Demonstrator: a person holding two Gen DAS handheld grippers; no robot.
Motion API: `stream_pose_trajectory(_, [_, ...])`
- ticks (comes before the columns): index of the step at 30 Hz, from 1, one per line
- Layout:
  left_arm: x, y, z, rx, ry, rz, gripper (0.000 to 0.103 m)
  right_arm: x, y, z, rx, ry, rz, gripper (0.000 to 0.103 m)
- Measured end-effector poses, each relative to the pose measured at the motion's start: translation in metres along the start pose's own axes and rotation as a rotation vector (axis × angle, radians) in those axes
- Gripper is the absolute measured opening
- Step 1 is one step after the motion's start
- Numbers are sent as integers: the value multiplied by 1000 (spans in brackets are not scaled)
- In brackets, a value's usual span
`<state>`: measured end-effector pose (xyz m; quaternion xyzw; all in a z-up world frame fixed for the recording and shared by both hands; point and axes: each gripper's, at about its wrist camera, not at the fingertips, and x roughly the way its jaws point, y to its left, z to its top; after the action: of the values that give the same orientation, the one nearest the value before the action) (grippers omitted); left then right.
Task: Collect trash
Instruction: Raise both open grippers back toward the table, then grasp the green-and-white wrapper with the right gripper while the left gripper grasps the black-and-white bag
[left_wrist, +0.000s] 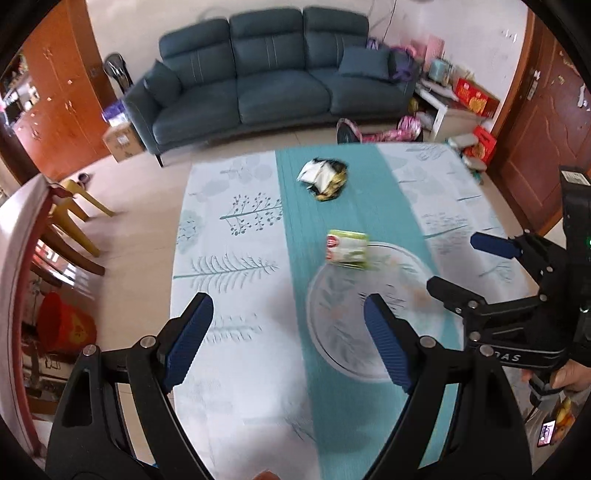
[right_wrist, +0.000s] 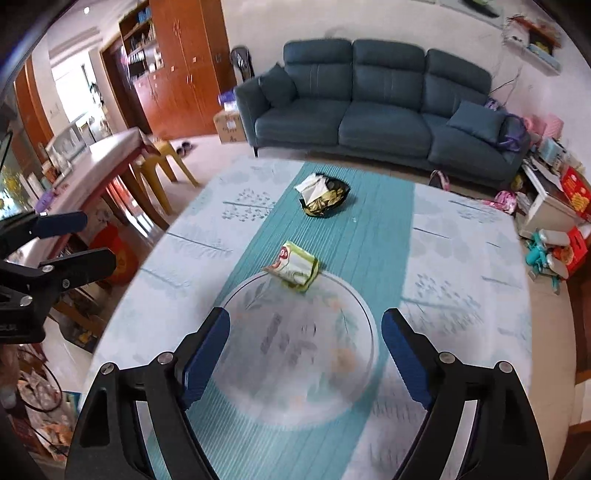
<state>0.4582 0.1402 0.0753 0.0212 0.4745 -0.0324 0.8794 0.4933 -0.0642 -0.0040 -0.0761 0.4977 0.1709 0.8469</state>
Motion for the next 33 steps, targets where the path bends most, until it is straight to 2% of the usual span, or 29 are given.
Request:
stream_pose_trajectory(3, [55,19,18,3,52,-7,82,65,0,23,-58,65,-6,86])
stream_pose_trajectory(6, [101,33,33,6,89,-19,82,113,4,35,-127,110,19,86])
stream_pose_trajectory(11, [152,44,41,23,142,-44,82,153,17,44,-238,155,80,88])
stream_pose_trajectory(16, [173,50,42,44,164,-55,82,175,30,46,-332,197,120,89])
stream_pose_trajectory(21, [171,49,43,57,165,-62,82,194,39,46,-373,235,125,88])
stream_pose_trajectory(23, [166,47,42,64,161,-64,82,201,42,43,-381,253,115,79])
stream_pose_trajectory(24, [167,47,43,71,158,-64,82,202,43,41,-377,257,115,70])
stream_pose_trajectory(26, [163,46,43,79,155,-64,82,204,42,43,-358,247,109,61])
stream_pose_trajectory(27, [163,46,44,84,154,-65,82,202,41,43,-349,245,107,53])
stream_pose_trajectory(33, [153,40,45,110,144,-71,82,198,33,45,-251,270,132,39])
